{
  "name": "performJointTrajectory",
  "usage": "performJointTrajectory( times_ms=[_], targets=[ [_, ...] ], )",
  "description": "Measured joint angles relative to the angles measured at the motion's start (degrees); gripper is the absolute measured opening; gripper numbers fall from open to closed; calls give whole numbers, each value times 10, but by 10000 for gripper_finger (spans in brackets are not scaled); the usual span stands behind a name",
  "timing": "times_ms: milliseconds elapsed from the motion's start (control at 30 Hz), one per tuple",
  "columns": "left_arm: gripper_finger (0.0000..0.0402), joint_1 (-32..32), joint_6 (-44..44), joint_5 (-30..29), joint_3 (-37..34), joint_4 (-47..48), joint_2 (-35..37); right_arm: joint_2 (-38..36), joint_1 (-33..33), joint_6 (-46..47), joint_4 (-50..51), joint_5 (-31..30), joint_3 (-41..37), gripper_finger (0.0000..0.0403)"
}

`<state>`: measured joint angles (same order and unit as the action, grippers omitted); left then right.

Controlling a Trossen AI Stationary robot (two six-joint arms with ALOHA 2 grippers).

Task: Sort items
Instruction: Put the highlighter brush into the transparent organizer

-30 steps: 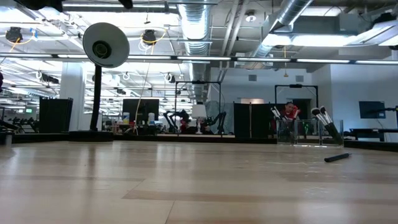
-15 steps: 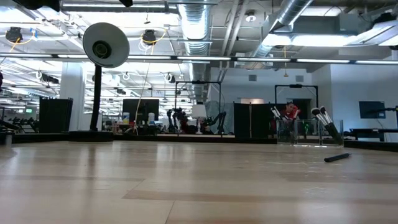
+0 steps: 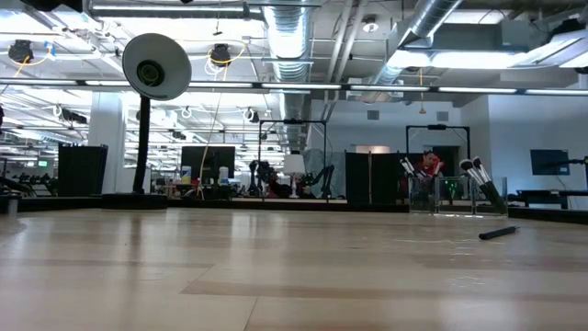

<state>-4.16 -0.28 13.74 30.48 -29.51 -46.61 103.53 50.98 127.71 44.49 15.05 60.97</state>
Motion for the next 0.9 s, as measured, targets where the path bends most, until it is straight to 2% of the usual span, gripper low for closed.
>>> performJointTrajectory(
  times_ms=[500,900],
  targets=[
    [83,-12,-8,0,0,5,0,38,7,0,-28,-5,3,143],
    [83,-39,-16,0,-9,8,-10,40,10,-27,-21,-41,3,71]
  ],
)
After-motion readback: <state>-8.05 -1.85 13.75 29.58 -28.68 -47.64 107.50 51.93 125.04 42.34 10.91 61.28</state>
